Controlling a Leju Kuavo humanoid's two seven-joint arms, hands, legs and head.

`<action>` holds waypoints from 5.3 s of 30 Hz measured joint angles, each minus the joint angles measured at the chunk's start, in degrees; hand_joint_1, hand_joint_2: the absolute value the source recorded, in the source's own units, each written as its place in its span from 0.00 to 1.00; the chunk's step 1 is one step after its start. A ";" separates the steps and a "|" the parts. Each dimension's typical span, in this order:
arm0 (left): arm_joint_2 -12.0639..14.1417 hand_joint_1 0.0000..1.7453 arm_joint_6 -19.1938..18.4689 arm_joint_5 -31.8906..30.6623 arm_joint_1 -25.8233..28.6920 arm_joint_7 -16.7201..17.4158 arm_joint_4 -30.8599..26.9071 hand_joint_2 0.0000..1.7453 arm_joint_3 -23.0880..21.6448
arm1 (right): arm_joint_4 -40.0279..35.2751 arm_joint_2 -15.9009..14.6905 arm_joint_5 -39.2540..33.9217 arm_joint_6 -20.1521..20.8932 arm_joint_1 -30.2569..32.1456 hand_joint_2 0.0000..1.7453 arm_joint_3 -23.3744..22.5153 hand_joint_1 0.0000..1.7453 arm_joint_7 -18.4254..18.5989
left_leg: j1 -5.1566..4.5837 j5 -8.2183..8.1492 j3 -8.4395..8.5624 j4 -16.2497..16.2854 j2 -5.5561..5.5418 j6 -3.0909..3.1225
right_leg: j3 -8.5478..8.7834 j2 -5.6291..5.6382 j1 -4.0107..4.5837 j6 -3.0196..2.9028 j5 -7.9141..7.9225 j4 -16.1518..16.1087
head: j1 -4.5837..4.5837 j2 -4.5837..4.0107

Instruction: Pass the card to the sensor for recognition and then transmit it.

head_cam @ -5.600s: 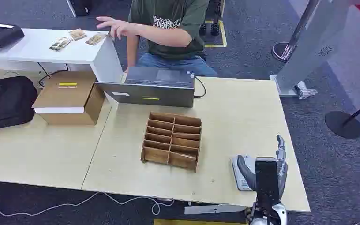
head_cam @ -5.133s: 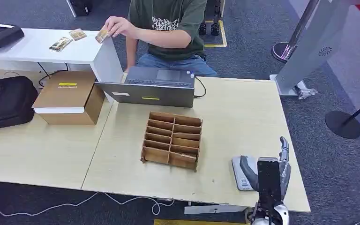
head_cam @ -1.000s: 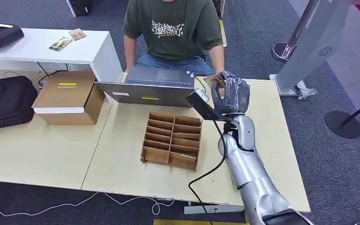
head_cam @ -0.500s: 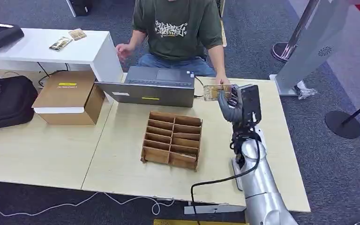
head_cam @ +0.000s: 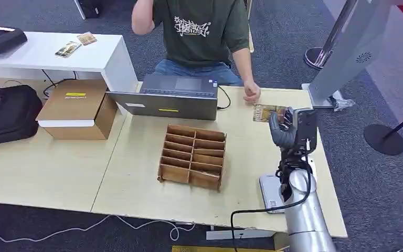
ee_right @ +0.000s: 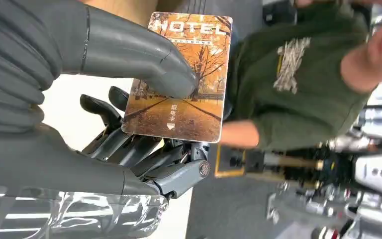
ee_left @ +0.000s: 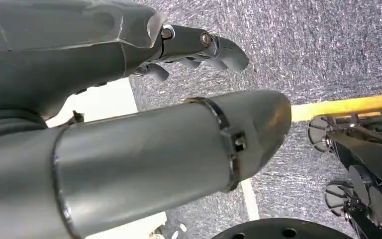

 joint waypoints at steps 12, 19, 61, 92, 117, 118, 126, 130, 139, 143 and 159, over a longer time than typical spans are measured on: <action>-0.33 0.00 0.31 1.01 -0.05 0.15 0.00 0.00 0.00 | 2.47 -1.03 1.40 -1.81 2.16 1.00 -4.98 1.00 -1.22 | 0.00 -0.01 0.01 0.01 0.00 0.01 | -0.02 0.01 0.00 0.00 0.00 -0.01 | 0.00 0.00; -0.35 0.00 0.44 1.60 -0.05 0.15 0.00 0.00 0.00 | -1.49 -0.98 2.01 -2.75 8.21 1.00 -6.69 1.00 -0.61 | 0.00 -0.02 -0.02 0.01 -0.01 0.01 | -0.01 -0.03 0.00 0.02 -0.03 -0.01 | 0.00 0.00; -0.81 0.00 0.68 3.10 -0.03 -0.20 0.00 0.00 0.00 | -16.98 1.99 12.57 -0.30 25.31 1.00 -12.13 1.00 5.95 | 0.00 -0.06 -0.01 -0.01 0.02 0.03 | -0.01 -0.01 0.00 0.02 -0.04 -0.01 | 0.00 0.00; -0.81 0.00 0.66 4.48 0.00 -0.02 0.00 0.00 0.00 | -16.98 3.74 18.16 4.44 27.95 1.00 -12.83 1.00 10.38 | -0.01 -0.06 -0.03 -0.01 0.01 0.03 | 0.00 -0.02 -0.01 0.02 -0.04 -0.02 | 0.00 0.00; -0.31 0.00 0.74 2.38 -0.40 0.79 0.00 0.00 0.00 | -12.44 -0.15 21.92 6.45 24.28 1.00 -9.66 1.00 11.98 | 0.00 -0.06 -0.01 -0.01 0.01 0.03 | 0.00 -0.02 0.00 0.02 -0.04 -0.02 | 0.00 0.00; -0.31 0.00 0.76 2.29 -0.40 0.76 0.00 0.00 0.00 | -12.26 -0.24 21.90 6.45 24.28 1.00 -9.57 1.00 11.98 | 0.00 -0.06 -0.01 -0.01 0.01 0.03 | 0.00 -0.02 0.00 0.02 -0.04 -0.02 | 0.00 0.00; -0.31 0.00 1.42 1.92 -0.48 0.77 0.00 0.00 0.00 | -11.63 -0.61 22.05 6.63 24.30 1.00 -8.70 1.00 12.35 | -0.01 -0.06 -0.01 -0.01 0.02 0.03 | 0.00 0.00 0.00 0.02 -0.04 -0.02 | 0.00 0.00; -0.33 0.00 1.42 2.08 -0.51 0.79 0.00 0.00 0.00 | -11.61 -1.00 22.77 6.91 24.30 1.00 -8.17 1.00 12.59 | -0.01 -0.06 -0.02 -0.01 0.02 0.03 | 0.00 0.00 0.00 0.02 -0.04 -0.02 | 0.00 0.00; -0.33 0.00 1.33 2.95 -0.50 0.87 0.00 0.00 0.00 | -8.55 -1.64 22.97 7.63 22.98 1.00 -5.81 1.00 12.63 | 0.02 -0.06 0.00 -0.01 0.03 0.03 | 0.00 0.01 0.00 0.01 -0.04 -0.02 | 0.00 0.00; -0.33 0.00 1.33 3.17 -0.50 0.94 0.00 0.00 0.00 | -5.33 -1.64 22.58 7.21 21.74 1.00 -4.96 1.00 12.46 | 0.02 -0.05 0.02 -0.01 0.04 0.03 | 0.01 0.02 0.00 0.01 -0.04 -0.01 | 0.00 0.00; -0.28 0.00 0.57 4.31 -0.45 1.33 0.00 0.00 0.02 | 4.44 -1.64 22.62 4.48 15.77 1.00 -4.04 1.00 11.56 | 0.01 -0.11 0.57 -0.01 0.33 0.09 | 0.44 0.19 0.01 0.05 -0.01 -0.10 | 0.00 0.00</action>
